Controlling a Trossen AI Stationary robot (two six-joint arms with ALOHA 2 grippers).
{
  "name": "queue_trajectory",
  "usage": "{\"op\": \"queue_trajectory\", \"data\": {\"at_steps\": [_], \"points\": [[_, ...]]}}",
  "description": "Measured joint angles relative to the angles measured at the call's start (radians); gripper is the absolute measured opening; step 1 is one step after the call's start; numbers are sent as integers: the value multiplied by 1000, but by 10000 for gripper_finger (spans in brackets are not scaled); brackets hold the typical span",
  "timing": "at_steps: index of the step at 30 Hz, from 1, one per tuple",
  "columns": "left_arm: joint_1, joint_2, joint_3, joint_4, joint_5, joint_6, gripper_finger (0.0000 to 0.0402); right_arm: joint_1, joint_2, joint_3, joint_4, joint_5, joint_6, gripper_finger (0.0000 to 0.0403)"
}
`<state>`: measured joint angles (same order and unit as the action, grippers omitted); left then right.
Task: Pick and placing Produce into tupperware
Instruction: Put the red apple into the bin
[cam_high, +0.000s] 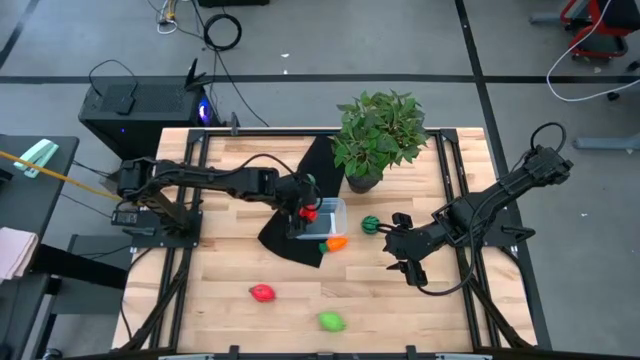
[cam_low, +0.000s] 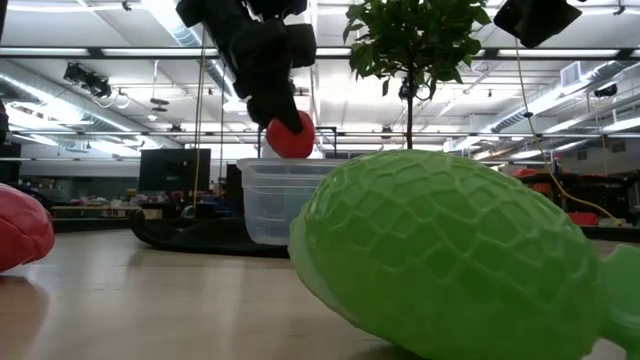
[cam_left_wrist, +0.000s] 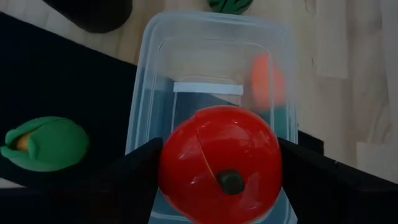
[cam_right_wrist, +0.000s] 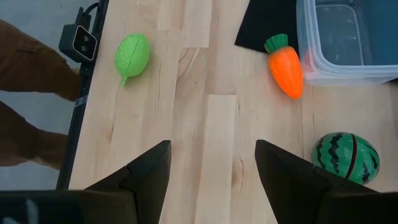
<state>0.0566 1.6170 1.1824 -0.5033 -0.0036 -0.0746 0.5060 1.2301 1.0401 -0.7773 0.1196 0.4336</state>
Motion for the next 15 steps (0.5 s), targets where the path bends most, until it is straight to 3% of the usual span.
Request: {"op": "queue_trajectory", "data": {"at_steps": [15], "points": [[-16,105,-1,-10,0,30,302,0,0,0,0,0,11,239]]}}
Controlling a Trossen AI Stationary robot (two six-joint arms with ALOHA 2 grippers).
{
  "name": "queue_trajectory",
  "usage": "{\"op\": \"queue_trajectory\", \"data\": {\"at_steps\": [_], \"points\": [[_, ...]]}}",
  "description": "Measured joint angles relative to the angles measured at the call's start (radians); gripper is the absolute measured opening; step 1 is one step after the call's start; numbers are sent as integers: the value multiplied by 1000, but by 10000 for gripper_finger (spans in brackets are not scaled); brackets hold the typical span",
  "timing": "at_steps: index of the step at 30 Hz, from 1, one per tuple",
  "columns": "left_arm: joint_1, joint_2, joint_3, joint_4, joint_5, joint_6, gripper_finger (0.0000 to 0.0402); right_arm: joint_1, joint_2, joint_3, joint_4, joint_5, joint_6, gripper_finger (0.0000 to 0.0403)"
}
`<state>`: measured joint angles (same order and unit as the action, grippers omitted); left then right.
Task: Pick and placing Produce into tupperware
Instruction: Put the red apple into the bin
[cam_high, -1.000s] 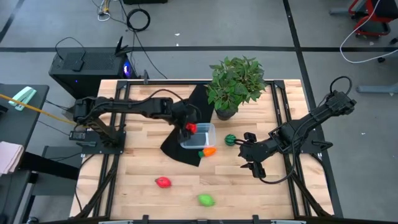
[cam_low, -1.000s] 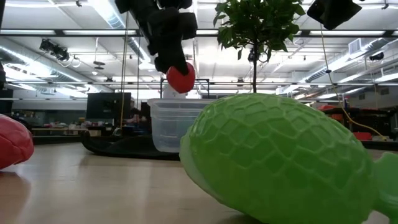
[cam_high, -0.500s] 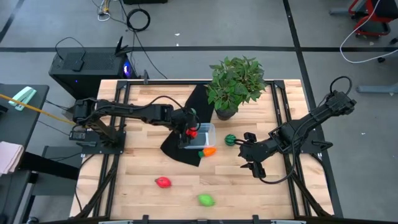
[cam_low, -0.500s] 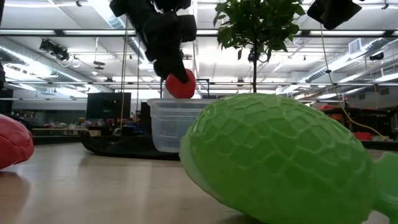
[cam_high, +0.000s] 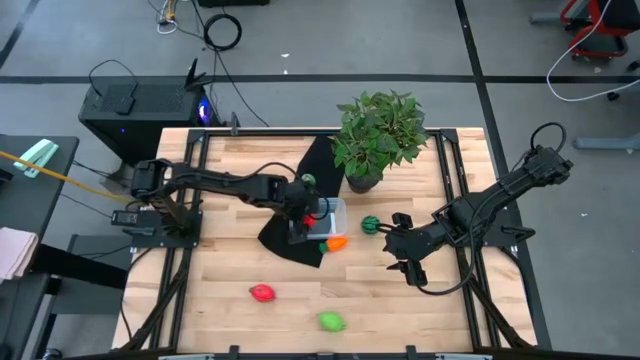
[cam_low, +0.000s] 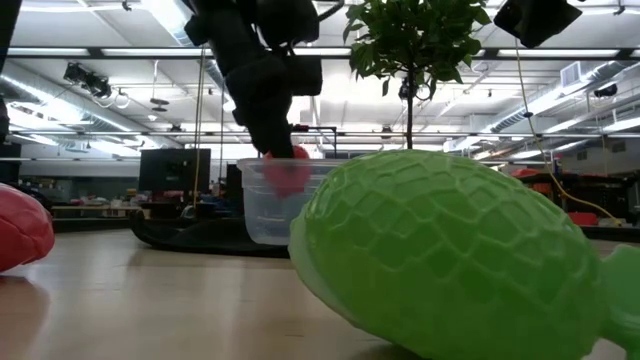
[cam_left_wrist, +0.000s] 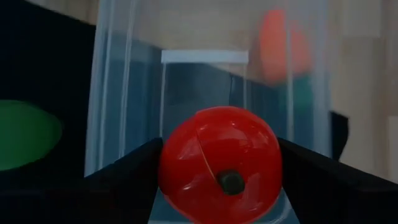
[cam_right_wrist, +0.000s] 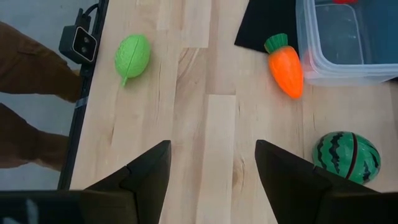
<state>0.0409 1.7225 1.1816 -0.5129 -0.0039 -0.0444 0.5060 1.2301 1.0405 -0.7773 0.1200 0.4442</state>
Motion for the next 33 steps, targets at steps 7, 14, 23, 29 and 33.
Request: {"op": "queue_trajectory", "data": {"at_steps": [7,14,23,29,33], "points": [[0,29,0,-23,-40,8,302,0,0,0,0,0,0,239],[0,42,0,-26,-50,7,302,0,0,0,0,0,-2,239],[0,42,0,-36,-55,7,303,0,0,0,0,0,-2,239],[0,42,0,-36,-40,9,310,0,0,0,0,0,-2,239],[0,41,0,-37,-40,9,320,0,0,0,0,0,-2,239]]}}
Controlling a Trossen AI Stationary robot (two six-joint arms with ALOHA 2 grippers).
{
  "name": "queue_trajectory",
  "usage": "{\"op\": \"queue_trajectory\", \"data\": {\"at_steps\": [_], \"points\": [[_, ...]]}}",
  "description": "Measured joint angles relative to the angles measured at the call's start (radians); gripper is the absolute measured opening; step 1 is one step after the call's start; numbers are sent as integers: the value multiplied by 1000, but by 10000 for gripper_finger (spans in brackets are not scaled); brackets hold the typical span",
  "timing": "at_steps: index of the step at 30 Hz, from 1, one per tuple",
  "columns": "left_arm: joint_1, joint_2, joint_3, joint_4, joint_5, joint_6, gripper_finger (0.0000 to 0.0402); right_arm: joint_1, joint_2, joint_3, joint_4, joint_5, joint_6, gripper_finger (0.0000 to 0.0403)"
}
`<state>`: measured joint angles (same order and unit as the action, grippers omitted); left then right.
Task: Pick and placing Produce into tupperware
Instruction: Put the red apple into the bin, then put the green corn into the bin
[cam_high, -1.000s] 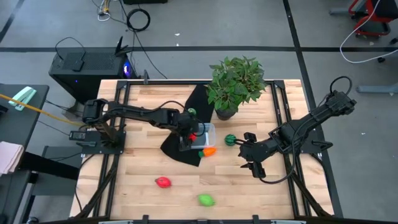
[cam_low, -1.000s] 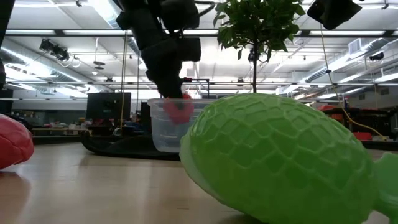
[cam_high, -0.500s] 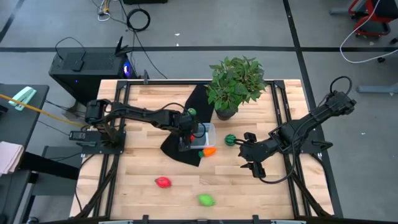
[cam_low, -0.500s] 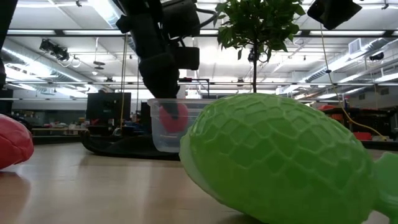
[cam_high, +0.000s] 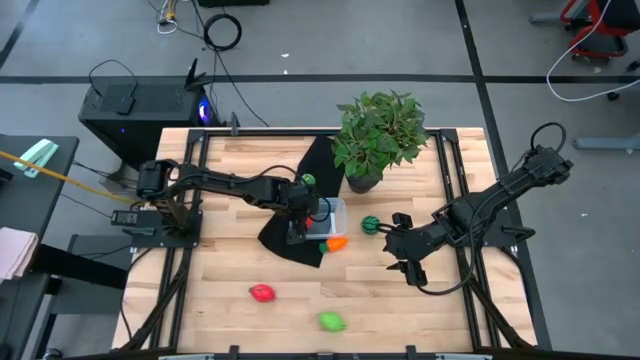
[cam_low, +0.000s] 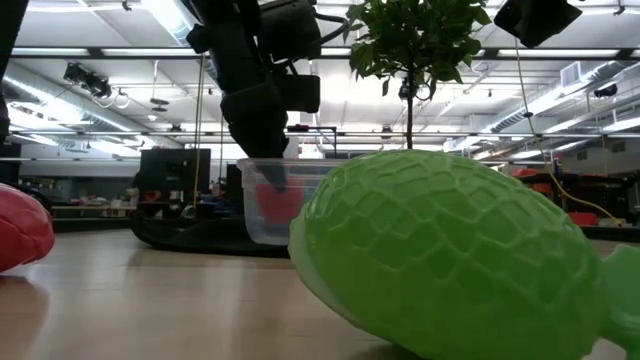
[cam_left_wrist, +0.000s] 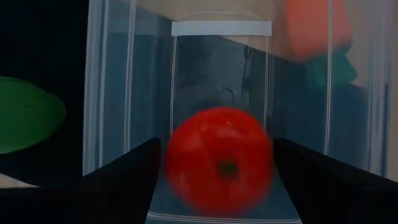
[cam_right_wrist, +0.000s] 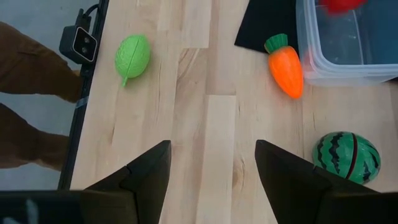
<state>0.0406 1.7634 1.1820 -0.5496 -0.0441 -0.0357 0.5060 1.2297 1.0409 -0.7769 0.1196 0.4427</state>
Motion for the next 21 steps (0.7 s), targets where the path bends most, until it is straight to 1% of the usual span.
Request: {"op": "queue_trajectory", "data": {"at_steps": [6,10,18,21], "points": [[0,0,0,-4,3,-3,334,0,0,0,0,0,0,239],[0,-5,0,-5,4,-5,336,0,0,0,0,0,0,239],[2,-69,53,3,3,-4,319,0,0,0,0,0,0,239],[2,-98,65,-5,-34,-4,313,0,0,0,0,0,5,239]]}}
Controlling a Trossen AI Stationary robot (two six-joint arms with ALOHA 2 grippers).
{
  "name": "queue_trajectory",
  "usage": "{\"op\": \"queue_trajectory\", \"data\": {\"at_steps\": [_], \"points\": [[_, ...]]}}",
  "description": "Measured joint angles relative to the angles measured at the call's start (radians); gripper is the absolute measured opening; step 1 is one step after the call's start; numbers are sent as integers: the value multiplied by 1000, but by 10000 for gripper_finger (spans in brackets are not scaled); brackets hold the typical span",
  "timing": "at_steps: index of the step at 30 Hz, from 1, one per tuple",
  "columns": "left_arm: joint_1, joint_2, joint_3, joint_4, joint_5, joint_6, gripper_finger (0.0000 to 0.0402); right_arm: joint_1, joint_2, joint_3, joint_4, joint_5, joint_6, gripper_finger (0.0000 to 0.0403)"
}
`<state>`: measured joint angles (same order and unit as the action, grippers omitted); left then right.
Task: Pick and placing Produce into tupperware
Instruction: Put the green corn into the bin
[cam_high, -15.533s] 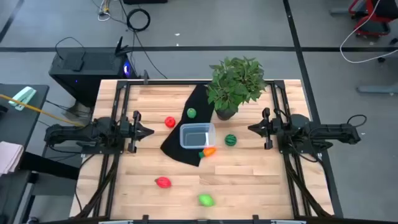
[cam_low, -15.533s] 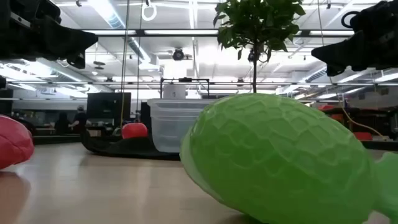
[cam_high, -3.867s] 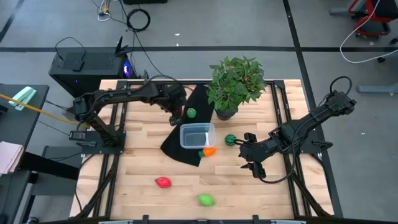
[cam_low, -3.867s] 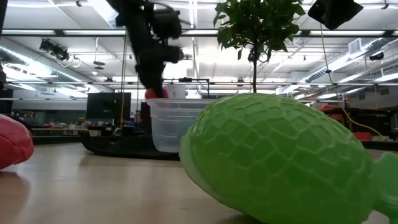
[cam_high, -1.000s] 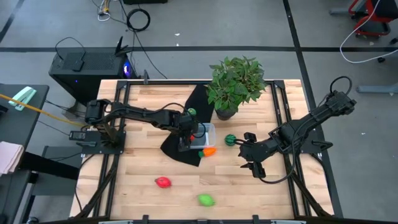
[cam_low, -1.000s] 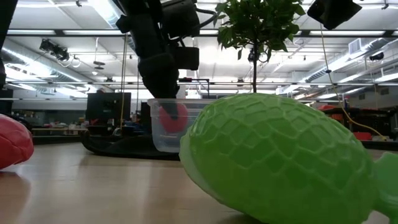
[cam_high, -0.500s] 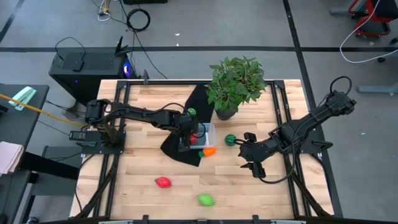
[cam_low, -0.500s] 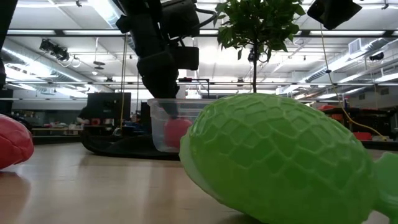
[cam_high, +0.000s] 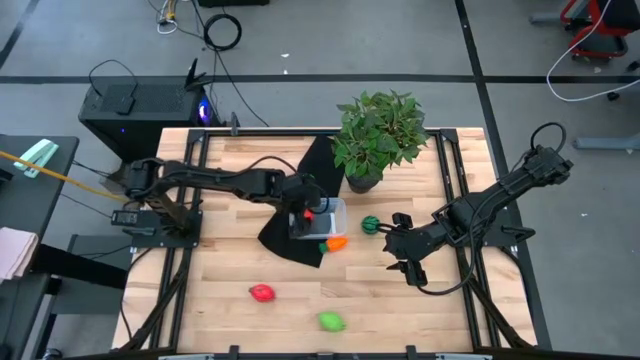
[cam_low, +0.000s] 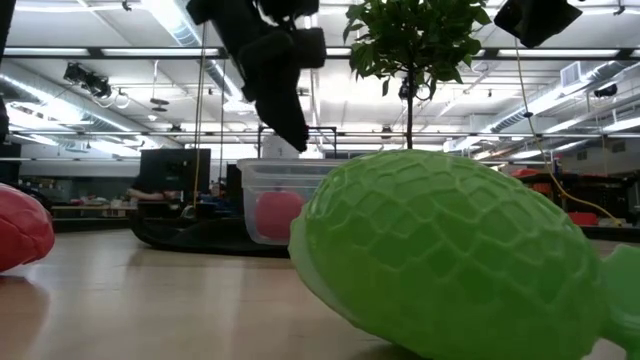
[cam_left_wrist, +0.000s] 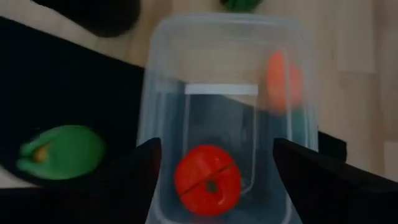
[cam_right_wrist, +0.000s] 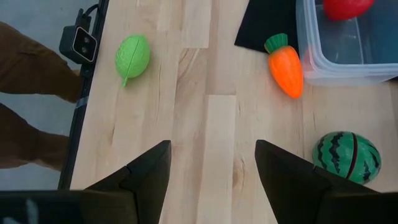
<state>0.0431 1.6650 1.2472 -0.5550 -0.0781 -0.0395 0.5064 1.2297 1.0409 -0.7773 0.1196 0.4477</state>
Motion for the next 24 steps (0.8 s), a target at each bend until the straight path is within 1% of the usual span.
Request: {"op": "queue_trajectory", "data": {"at_steps": [4,11,13,16,18,22,24], "points": [[27,-35,0,-40,-30,-1,309,0,0,0,0,0,5,239],[122,-94,-1,-96,-52,-14,309,0,0,0,0,0,5,239],[151,-109,-1,-94,-74,-9,309,0,0,0,0,0,5,239],[198,-110,0,-45,-83,41,309,0,0,0,0,0,0,239],[225,-99,-1,-24,-73,94,309,0,0,0,0,0,-3,239],[263,-47,-2,12,-3,187,310,0,0,0,0,0,-1,239],[275,-27,-2,29,14,223,311,0,1,0,-3,2,4,239]]}}
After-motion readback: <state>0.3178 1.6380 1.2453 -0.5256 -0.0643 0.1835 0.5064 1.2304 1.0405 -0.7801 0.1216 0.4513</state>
